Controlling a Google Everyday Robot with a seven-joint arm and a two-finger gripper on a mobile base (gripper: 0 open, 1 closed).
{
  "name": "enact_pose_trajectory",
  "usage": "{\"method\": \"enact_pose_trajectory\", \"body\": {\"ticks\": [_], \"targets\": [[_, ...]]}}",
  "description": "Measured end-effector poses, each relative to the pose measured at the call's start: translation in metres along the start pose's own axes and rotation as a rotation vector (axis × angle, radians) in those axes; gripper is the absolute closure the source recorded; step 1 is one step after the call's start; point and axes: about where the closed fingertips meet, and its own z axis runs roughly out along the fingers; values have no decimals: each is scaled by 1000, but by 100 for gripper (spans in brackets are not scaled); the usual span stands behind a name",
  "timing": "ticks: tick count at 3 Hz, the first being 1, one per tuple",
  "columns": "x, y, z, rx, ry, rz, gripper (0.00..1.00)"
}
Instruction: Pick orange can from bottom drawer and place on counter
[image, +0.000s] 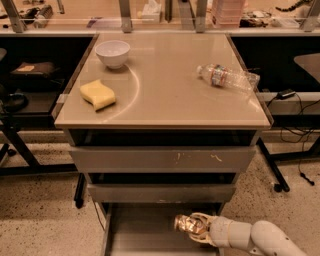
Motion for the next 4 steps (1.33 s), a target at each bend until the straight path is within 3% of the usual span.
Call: {"method": "enact_pose_trajectory", "body": {"ticks": [2, 3, 4], "targets": [[-130, -9, -32, -116, 116, -325, 100], [-183, -25, -54, -145, 209, -434, 100], [-251, -69, -109, -105, 263, -508, 100]]}}
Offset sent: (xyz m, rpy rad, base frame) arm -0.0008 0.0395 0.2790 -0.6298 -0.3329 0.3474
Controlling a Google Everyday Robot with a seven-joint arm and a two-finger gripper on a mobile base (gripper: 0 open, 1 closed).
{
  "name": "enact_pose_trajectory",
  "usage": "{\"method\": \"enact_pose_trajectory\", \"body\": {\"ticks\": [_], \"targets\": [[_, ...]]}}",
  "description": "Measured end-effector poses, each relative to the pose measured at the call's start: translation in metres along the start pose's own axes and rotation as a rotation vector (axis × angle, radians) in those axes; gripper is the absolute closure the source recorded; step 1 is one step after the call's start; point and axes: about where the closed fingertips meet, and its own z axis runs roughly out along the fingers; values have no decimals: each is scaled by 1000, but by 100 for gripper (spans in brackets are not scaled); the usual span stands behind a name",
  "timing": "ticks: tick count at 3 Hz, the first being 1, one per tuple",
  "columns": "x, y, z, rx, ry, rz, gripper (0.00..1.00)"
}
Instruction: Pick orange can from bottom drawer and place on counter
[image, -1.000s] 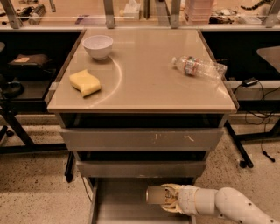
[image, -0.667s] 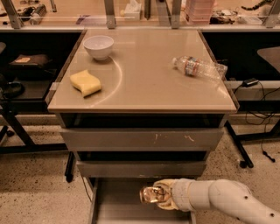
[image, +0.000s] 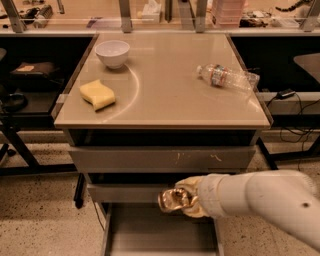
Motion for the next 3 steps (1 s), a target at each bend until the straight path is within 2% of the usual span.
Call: {"method": "enact_pose_trajectory", "body": {"ticks": [1, 3], "targets": [[-13, -44, -73, 101, -4, -19, 100], [-7, -46, -83, 118, 6, -6, 100]]}}
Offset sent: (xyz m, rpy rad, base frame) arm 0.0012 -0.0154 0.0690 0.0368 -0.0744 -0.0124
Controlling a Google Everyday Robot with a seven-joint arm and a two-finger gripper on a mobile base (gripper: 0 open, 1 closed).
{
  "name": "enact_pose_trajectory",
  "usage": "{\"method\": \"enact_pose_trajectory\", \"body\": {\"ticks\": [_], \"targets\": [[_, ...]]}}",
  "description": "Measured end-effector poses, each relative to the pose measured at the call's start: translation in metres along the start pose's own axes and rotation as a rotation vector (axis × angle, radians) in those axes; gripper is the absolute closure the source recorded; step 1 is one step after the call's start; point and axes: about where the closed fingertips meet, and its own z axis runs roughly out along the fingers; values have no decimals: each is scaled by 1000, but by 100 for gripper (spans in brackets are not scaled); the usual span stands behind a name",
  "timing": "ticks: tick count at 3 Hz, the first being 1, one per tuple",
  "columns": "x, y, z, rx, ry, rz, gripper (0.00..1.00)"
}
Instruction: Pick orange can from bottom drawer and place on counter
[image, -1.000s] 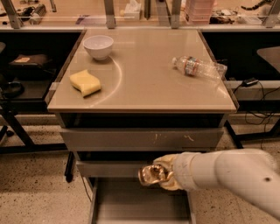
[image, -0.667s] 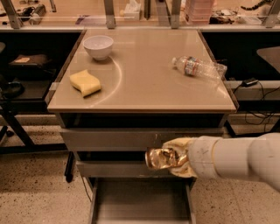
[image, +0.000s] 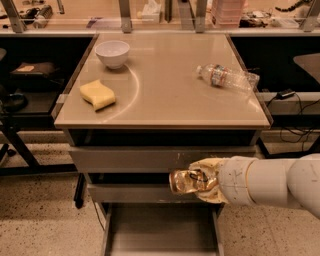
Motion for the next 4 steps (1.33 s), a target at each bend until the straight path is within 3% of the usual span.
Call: {"method": "enact_pose_trajectory", "body": {"ticks": [1, 2, 4], "targets": [[-4, -11, 0, -14, -1, -47, 100], [-11, -42, -3, -32, -38, -125, 100], [-38, -147, -4, -65, -175, -269, 100]]}}
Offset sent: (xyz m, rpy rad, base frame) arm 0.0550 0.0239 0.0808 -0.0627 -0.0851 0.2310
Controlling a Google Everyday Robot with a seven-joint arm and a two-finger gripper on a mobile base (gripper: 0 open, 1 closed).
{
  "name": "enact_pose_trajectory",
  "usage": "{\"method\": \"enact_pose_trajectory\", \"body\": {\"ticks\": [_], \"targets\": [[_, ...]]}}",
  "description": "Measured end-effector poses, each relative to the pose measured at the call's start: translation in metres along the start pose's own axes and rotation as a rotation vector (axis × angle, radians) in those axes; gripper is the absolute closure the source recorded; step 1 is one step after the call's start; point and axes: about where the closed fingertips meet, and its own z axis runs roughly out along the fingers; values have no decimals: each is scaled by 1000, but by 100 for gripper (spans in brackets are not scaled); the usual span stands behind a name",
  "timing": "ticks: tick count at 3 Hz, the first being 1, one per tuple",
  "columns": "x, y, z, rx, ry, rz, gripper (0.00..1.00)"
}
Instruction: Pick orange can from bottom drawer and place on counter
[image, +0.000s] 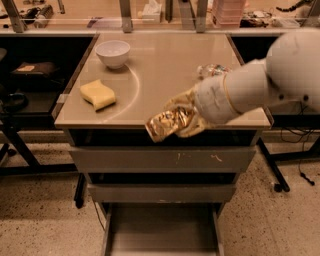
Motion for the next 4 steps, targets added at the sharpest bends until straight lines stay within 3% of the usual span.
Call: {"method": "enact_pose_trajectory", "body": {"ticks": [1, 2, 3, 4], "targets": [[11, -41, 11, -24, -96, 12, 100], [41, -88, 38, -8, -151, 119, 100], [80, -106, 62, 3, -87, 273, 100], [122, -109, 79, 17, 15, 429, 100]]}}
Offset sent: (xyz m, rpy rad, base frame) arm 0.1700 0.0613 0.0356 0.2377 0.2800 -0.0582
